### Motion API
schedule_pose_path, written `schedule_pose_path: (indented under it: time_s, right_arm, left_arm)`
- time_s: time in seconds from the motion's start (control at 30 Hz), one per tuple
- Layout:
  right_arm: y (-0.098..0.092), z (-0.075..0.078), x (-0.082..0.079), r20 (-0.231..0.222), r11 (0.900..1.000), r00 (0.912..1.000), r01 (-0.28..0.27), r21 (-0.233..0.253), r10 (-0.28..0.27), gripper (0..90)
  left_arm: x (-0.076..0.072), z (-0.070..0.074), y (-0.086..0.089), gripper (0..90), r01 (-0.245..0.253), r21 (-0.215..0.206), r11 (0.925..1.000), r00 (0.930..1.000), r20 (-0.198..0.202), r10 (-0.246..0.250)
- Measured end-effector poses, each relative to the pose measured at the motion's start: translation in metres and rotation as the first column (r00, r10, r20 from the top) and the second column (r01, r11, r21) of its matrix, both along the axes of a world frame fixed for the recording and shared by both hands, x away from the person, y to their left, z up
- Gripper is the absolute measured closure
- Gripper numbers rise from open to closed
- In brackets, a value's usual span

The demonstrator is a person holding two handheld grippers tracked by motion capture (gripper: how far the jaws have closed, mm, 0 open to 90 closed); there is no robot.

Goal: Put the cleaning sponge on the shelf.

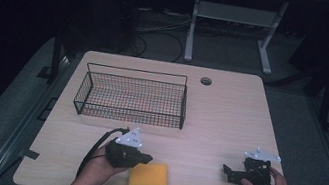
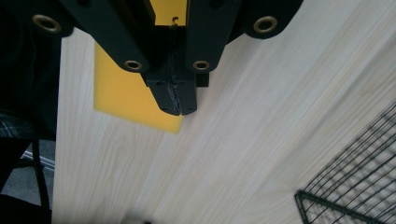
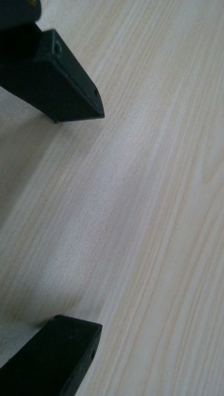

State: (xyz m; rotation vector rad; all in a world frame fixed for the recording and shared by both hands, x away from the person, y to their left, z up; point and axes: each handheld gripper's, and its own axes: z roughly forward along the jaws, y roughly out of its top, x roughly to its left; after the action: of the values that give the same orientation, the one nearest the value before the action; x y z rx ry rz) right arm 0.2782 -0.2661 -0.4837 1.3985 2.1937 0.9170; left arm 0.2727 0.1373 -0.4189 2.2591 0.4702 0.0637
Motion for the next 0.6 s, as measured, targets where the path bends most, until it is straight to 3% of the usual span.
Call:
schedule_pose_path:
  time_s: [0.33,0.6]
  right_arm:
    - [0.0,0.0,0.0,0.0,1.0,1.0,0.0,0.0,0.0,0.0]
    - [0.0,0.0,0.0,0.0,1.0,1.0,0.0,0.0,0.0,0.0]
  left_arm:
    - [0.007,-0.006,-0.031,89.7,0.07,-0.018,0.9974,0.9972,-0.023,-0.071]
    - [0.005,-0.014,-0.043,89.8,0.095,0.018,0.9953,0.9949,-0.035,-0.095]
